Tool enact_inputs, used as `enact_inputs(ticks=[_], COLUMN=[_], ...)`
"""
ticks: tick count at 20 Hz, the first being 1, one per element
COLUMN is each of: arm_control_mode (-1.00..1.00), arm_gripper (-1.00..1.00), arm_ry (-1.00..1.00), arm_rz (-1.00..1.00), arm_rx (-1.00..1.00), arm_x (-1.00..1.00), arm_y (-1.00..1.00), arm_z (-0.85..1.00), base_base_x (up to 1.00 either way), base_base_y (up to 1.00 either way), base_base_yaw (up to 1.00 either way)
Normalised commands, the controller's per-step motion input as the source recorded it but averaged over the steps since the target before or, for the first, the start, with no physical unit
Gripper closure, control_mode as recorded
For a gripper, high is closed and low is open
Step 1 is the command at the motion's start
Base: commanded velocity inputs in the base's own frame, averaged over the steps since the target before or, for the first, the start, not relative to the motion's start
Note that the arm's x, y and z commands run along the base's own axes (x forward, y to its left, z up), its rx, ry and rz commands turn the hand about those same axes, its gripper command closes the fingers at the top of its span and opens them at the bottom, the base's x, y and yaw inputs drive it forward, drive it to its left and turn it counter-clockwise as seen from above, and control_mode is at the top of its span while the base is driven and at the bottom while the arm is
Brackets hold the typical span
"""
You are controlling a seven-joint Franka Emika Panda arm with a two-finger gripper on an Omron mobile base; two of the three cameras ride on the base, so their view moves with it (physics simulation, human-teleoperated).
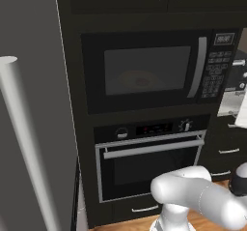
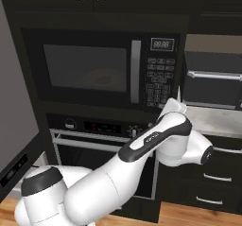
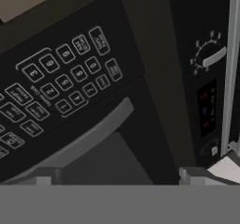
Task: Transport the steak from the fridge to the microwave and turn on the microwave.
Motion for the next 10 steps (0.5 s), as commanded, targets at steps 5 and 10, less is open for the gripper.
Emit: enact_inputs(ticks=[5, 10], arm_control_mode=[-1.0, -1.0], arm_gripper=[-1.0, -1.0], arm_ry=[0.0, 0.0], arm_rz=[0.0, 0.0], arm_rx=[-0.04, -0.02], arm_x=[0.26, 0.22], arm_y=[0.0, 0.0], arm_z=[-0.23, -0.18], base_base_x=[0.0, 0.0], base_base_y=[0.0, 0.0], base_base_yaw=[0.0, 0.0])
